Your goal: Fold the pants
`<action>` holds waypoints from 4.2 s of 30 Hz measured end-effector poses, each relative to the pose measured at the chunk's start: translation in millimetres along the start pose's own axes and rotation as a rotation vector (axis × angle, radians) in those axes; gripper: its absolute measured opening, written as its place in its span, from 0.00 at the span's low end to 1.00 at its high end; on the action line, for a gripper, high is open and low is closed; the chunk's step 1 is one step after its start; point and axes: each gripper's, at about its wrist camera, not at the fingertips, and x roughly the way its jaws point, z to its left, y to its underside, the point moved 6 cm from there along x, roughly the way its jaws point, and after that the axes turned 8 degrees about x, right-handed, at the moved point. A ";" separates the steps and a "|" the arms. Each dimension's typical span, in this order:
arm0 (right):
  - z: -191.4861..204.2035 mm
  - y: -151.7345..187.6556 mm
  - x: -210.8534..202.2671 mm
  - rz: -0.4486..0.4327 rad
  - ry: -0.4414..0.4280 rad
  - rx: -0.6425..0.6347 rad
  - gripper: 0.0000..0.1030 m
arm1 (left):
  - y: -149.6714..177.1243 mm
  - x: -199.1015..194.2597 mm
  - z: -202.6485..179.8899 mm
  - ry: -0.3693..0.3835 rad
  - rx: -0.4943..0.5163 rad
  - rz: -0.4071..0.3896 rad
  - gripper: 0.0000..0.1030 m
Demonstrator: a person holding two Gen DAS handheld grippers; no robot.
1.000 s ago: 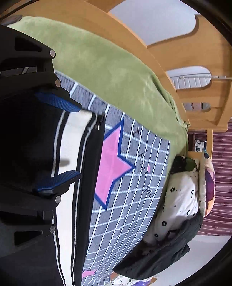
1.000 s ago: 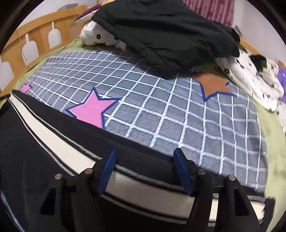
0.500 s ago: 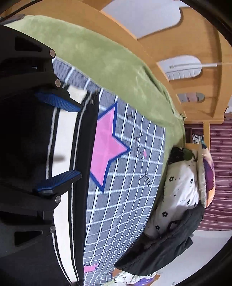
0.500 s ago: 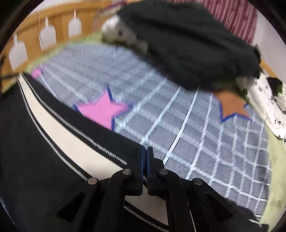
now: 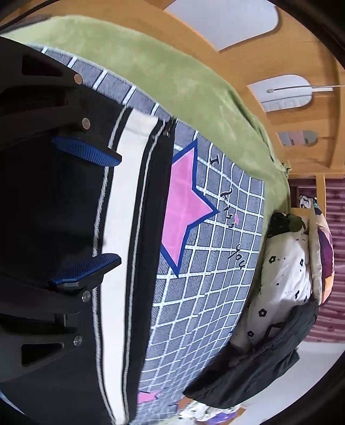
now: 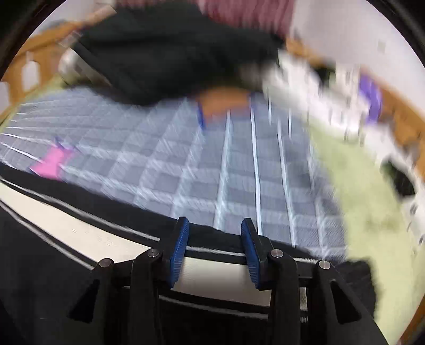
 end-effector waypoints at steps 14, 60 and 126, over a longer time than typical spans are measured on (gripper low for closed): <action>56.9 -0.7 -116.8 -0.112 -0.065 0.214 0.44 | -13.2 -100.0 -29.0 0.073 -0.013 -0.050 0.64; 326.5 2.7 -102.3 -0.049 -0.355 -0.038 0.52 | -21.1 48.1 90.4 -0.025 -0.101 0.122 0.33; 217.8 34.2 -168.8 -0.143 -0.180 0.058 0.54 | 97.2 -65.1 89.4 -0.165 -0.465 -0.054 0.24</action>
